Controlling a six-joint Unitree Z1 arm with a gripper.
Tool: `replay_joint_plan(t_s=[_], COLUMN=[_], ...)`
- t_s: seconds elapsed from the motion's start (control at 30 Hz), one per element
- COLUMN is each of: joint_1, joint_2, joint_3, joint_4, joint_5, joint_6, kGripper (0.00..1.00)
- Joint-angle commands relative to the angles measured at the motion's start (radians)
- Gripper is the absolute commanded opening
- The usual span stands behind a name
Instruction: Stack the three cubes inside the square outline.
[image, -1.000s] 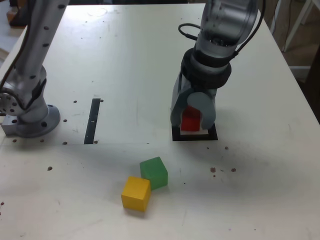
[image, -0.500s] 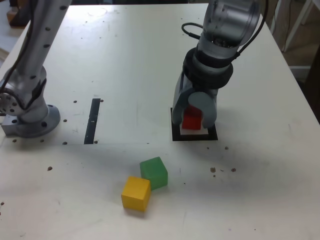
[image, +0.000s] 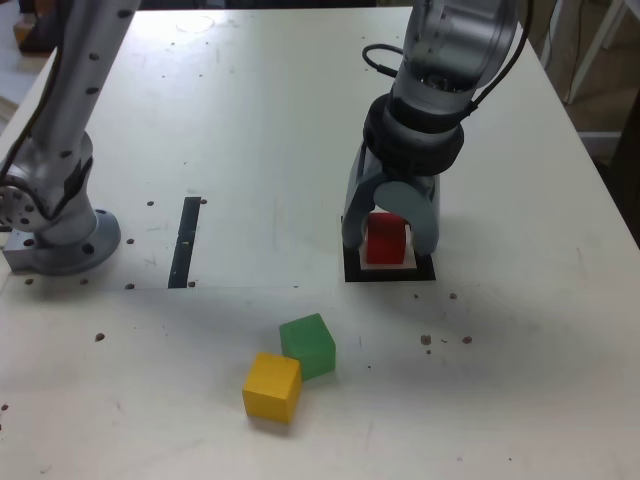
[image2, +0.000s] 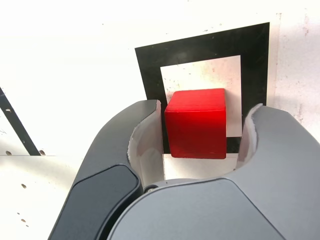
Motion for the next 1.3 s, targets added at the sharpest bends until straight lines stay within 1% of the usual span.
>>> replay_joint_plan(t_s=[0.0, 0.07, 0.2, 0.4, 0.47, 0.67, 0.8, 0.87, 0.97, 1.1, 1.27], joint_1=[0.004, 0.006, 0.003, -0.040, -0.069, -0.167, -0.237, -0.273, -0.324, -0.385, -0.465], joint_2=[-0.015, -0.027, -0.096, -0.226, -0.250, -0.314, -0.336, -0.338, -0.340, -0.351, -0.363], joint_3=[0.001, 0.004, 0.015, 0.058, 0.070, 0.134, 0.178, 0.189, 0.207, 0.241, 0.260], joint_4=[0.003, 0.008, 0.037, 0.068, 0.079, 0.098, 0.098, 0.097, 0.097, 0.097, 0.099], joint_5=[-0.005, -0.007, -0.011, -0.024, -0.017, 0.038, 0.045, 0.040, 0.023, -0.015, -0.066], joint_6=[0.002, 0.001, 0.013, 0.110, 0.140, 0.156, 0.127, 0.100, 0.053, -0.026, -0.154], kGripper=[0.99, 0.99, 0.99, 0.99, 0.99, 0.99, 0.99, 0.99, 0.98, 0.97, 0.98])
